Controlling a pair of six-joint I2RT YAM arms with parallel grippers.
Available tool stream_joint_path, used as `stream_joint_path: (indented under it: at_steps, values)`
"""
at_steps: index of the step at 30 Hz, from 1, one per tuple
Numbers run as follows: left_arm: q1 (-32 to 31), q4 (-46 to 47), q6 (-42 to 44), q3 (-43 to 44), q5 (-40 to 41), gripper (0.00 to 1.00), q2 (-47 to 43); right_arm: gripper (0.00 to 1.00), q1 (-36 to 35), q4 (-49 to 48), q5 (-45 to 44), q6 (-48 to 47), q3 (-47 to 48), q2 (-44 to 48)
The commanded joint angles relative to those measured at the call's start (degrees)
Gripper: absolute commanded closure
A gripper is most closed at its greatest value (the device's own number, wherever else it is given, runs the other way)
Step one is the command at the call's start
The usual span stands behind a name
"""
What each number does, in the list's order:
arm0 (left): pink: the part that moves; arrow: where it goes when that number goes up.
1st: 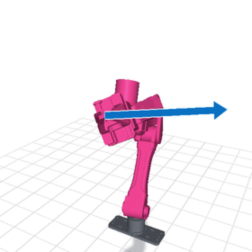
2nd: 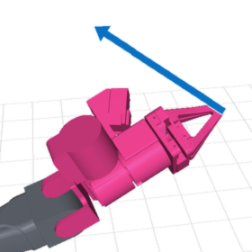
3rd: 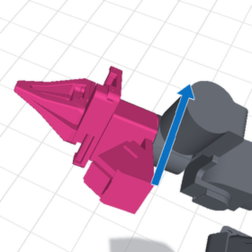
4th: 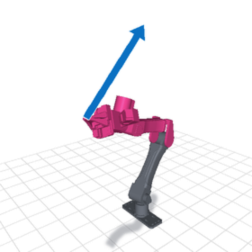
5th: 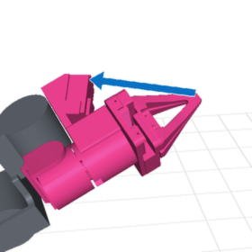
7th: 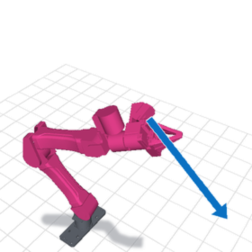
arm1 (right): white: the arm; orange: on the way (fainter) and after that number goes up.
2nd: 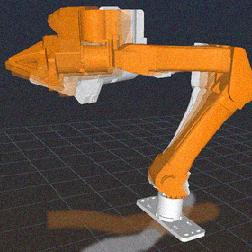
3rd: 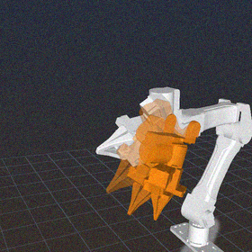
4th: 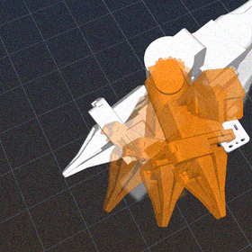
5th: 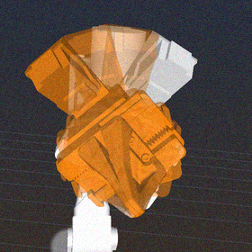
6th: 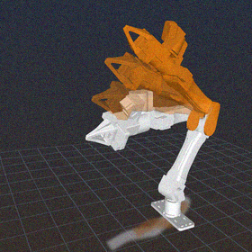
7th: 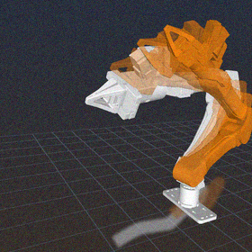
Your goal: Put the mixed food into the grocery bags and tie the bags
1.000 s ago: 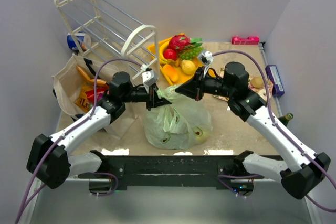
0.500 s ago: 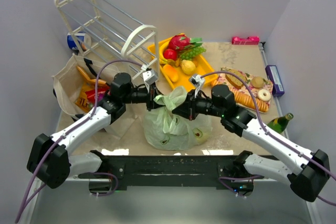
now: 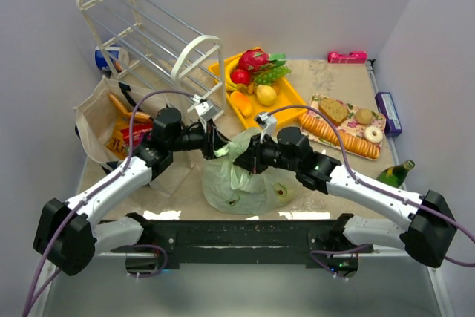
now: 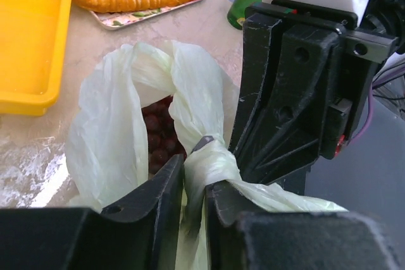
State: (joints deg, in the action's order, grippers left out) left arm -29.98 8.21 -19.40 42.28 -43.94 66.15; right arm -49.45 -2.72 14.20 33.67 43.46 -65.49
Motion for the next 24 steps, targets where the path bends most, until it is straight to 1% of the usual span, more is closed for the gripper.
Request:
stream_joint_path:
  at_steps: [1,2,3,5,6,8,9,12,14,18,22,24]
  values:
    - [0.45,-1.87,0.41,0.96,1.32,0.68,-3.39,1.00,-0.29,-0.09,-5.76,1.40,-1.19,1.07]
    - [0.45,-2.58,0.41,0.87,1.32,0.65,-3.66,1.00,-0.29,-0.18,-5.76,1.40,-1.19,1.07]
    - [0.45,-2.84,0.15,0.87,1.06,0.60,-3.83,1.00,-0.29,-0.09,-5.58,1.22,-1.10,1.07]
    - [0.45,-3.11,-0.11,0.87,0.70,0.54,-4.36,1.00,-0.29,-0.09,-5.41,1.05,-1.10,0.55]
    - [0.45,-3.37,-0.37,0.96,0.88,0.50,-4.45,1.00,-0.29,-0.09,-5.23,0.96,-1.10,0.54]
    - [0.45,-4.94,-0.12,1.66,1.66,0.47,-5.41,1.00,-0.29,-0.09,-5.23,0.96,-1.10,0.54]
    - [0.53,-5.65,0.41,2.01,2.80,0.43,-5.85,1.00,-0.29,0.00,-5.32,0.96,-1.10,0.63]
    - [0.71,-8.11,1.55,3.77,5.17,0.38,-7.96,1.00,-0.29,0.35,-5.58,0.70,-1.01,1.07]
    - [0.88,-12.23,2.34,5.87,6.41,0.37,-9.19,1.00,-0.38,0.87,-5.67,0.34,-0.92,1.33]
    - [1.50,-16.55,4.54,8.95,10.71,0.33,-11.21,1.00,-0.29,1.14,-5.58,0.26,-0.84,1.42]
    - [1.68,-17.00,4.54,10.63,10.99,0.30,-12.54,1.00,-0.29,1.40,-5.49,-0.01,-0.75,1.60]
    - [1.68,-16.65,4.72,10.89,9.59,0.27,-11.67,1.00,-0.38,1.58,-5.58,-0.10,-0.66,1.68]
